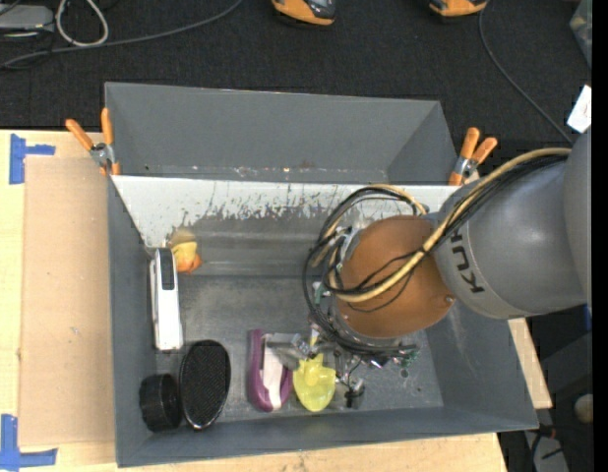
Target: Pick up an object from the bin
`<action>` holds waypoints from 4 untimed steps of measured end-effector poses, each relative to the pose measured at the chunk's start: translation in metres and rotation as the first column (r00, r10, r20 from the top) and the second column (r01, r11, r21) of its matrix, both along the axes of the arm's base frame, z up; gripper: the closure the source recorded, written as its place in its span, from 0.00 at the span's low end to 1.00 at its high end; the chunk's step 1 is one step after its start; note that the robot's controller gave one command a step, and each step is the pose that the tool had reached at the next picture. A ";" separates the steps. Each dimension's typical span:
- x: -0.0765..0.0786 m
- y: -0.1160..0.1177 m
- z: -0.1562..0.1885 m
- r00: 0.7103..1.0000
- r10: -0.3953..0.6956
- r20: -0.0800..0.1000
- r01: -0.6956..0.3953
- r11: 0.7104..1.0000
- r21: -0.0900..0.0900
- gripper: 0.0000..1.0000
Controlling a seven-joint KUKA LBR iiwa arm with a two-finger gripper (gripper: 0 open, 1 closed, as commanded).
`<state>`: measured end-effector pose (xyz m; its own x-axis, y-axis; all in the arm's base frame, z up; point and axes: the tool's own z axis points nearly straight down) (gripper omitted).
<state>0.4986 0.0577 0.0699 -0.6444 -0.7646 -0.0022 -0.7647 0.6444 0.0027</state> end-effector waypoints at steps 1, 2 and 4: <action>0.007 0.008 0.002 0.996 0.095 0.005 -0.095 0.996 0.001 1.00; 0.007 0.008 0.002 0.996 0.094 0.005 -0.094 0.996 0.001 1.00; 0.003 0.008 0.026 0.996 0.090 -0.009 -0.090 0.996 0.001 1.00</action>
Offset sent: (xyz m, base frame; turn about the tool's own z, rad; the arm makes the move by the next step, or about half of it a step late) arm 0.0000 0.0000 0.0000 0.0000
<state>0.5014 0.0652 0.0960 -0.5734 -0.8193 0.0031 -0.8192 0.5734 0.0107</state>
